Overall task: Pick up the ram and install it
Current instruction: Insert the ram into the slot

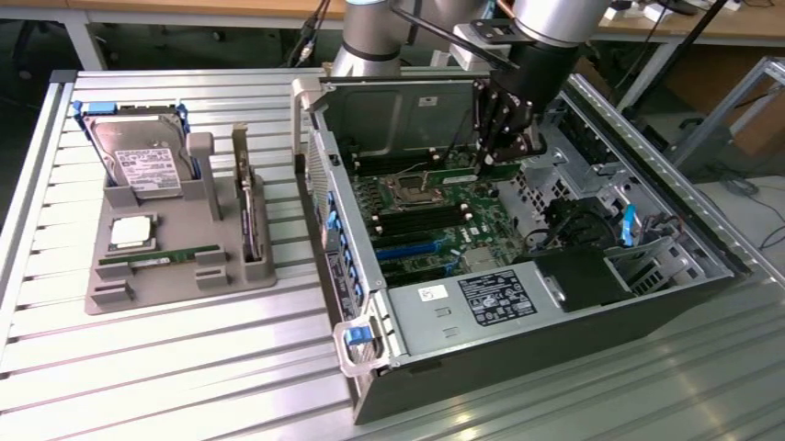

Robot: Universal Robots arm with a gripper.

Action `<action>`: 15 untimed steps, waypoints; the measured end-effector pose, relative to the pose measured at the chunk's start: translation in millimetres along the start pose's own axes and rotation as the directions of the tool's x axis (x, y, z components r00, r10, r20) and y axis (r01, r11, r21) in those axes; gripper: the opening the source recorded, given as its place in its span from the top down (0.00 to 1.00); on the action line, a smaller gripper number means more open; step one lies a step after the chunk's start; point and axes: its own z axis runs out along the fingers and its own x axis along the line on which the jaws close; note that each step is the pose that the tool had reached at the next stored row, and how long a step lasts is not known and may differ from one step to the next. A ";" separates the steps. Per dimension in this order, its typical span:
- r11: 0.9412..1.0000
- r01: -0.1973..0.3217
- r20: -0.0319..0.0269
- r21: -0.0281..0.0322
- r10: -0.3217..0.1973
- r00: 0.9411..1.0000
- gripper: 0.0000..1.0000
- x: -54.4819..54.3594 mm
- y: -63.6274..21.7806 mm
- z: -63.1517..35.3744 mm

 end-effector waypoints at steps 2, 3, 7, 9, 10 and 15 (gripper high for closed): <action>1.000 0.000 0.000 0.000 0.000 1.000 0.88 0.0 0.0 1.0; 1.000 0.000 0.000 0.000 0.000 1.000 0.88 0.0 0.0 1.5; 1.000 0.000 0.000 0.000 0.000 1.000 0.88 0.0 -0.1 4.7; 1.000 0.000 0.000 0.000 0.000 1.000 0.88 -0.1 -0.1 6.1; 1.000 0.000 0.000 0.000 0.000 1.000 0.88 -0.1 -0.1 7.1; 1.000 0.000 0.000 0.000 0.000 1.000 0.88 -0.1 -0.2 10.1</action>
